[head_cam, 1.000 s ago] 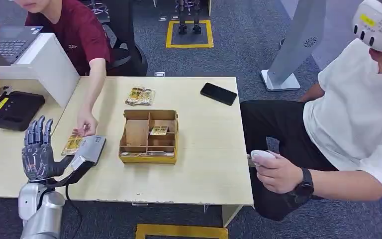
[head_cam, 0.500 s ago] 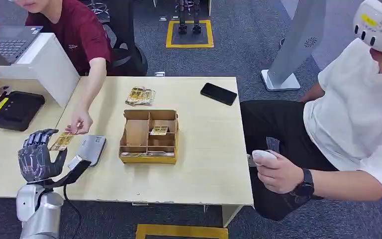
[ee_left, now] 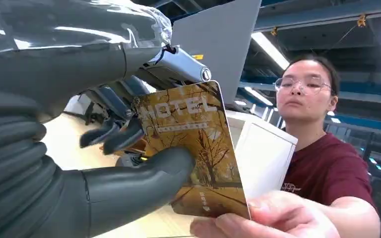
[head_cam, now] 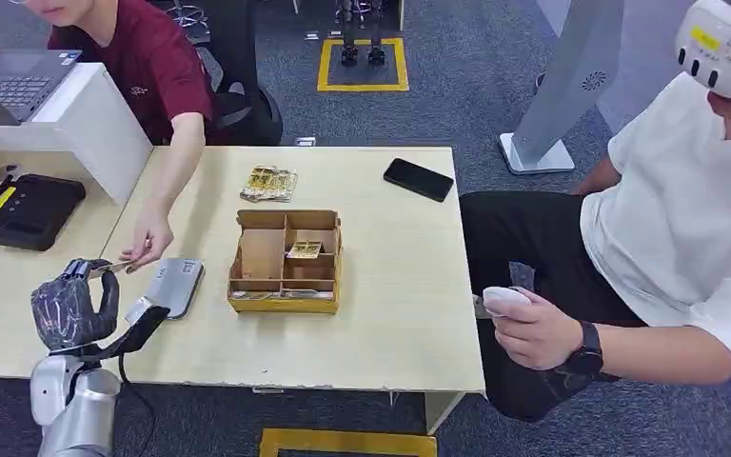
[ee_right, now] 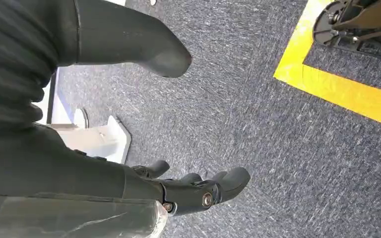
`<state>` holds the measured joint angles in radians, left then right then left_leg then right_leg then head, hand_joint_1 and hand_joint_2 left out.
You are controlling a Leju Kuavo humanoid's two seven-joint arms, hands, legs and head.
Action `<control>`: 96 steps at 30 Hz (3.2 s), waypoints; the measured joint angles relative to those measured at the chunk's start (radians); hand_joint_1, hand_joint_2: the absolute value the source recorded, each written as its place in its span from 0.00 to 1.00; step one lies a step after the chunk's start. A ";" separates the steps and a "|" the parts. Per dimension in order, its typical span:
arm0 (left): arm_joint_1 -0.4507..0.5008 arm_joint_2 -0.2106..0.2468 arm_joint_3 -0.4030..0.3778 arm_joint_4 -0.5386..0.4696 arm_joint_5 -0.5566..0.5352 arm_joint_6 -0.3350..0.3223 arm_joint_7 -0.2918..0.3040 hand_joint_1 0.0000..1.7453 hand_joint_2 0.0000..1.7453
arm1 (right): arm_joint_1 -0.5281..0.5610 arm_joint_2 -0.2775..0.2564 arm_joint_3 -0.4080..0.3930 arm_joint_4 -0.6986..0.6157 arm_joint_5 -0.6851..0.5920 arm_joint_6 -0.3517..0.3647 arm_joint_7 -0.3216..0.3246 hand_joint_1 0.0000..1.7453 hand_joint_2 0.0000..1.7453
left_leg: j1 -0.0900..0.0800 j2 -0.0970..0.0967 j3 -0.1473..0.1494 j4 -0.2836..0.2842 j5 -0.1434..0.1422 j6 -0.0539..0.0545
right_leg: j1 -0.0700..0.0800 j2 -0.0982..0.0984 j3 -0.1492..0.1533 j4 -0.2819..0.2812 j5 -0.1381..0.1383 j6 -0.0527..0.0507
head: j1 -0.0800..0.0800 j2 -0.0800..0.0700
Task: Pass the card to the sensor for recognition and then transmit it.
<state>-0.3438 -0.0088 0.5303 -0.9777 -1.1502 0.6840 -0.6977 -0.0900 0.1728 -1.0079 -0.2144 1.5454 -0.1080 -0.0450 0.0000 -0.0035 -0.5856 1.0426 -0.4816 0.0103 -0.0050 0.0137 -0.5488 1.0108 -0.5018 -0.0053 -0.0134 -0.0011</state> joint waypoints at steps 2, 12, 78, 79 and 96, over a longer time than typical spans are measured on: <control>0.003 0.002 0.000 0.000 0.006 0.000 0.000 1.00 1.00 | 0.000 0.000 0.000 0.000 0.002 0.000 0.000 0.00 1.00 | 0.000 0.000 0.000 0.000 0.000 0.000 | 0.000 0.000 0.000 0.000 0.000 0.000 | 0.000 0.000; 0.002 -0.002 0.002 -0.001 -0.062 0.000 0.000 1.00 1.00 | 0.000 0.000 0.000 0.000 -0.004 -0.004 0.007 0.00 1.00 | 0.000 0.000 0.000 0.000 0.000 0.000 | 0.000 0.000 0.000 0.000 0.000 0.000 | 0.000 0.000; -0.035 -0.027 -0.070 0.233 0.241 -0.122 0.113 1.00 1.00 | -0.002 0.012 0.002 0.003 -0.012 -0.019 0.014 0.00 1.00 | 0.000 -0.001 0.000 0.000 0.000 0.000 | 0.000 -0.001 0.000 0.000 0.001 -0.001 | 0.000 0.000; -0.045 -0.027 -0.072 0.242 0.297 -0.168 0.114 1.00 1.00 | -0.002 0.012 0.001 0.003 -0.013 -0.019 0.015 0.00 1.00 | 0.000 -0.001 0.000 0.000 0.000 0.000 | 0.000 -0.001 0.000 0.000 0.001 -0.001 | 0.000 0.000; -0.122 -0.011 -0.144 0.250 0.733 -0.549 0.313 1.00 1.00 | -0.002 0.011 0.002 0.003 -0.016 -0.019 0.022 0.00 1.00 | 0.000 0.000 0.000 0.000 0.000 0.000 | 0.000 0.000 -0.001 0.000 0.001 -0.001 | 0.000 0.000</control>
<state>-0.4663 -0.0202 0.3860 -0.7279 -0.4173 0.1346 -0.3843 -0.0917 0.1843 -1.0056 -0.2117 1.5290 -0.1270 -0.0233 -0.0001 -0.0037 -0.5856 1.0430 -0.4812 0.0100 -0.0050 0.0134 -0.5494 1.0107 -0.5008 -0.0060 -0.0134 -0.0011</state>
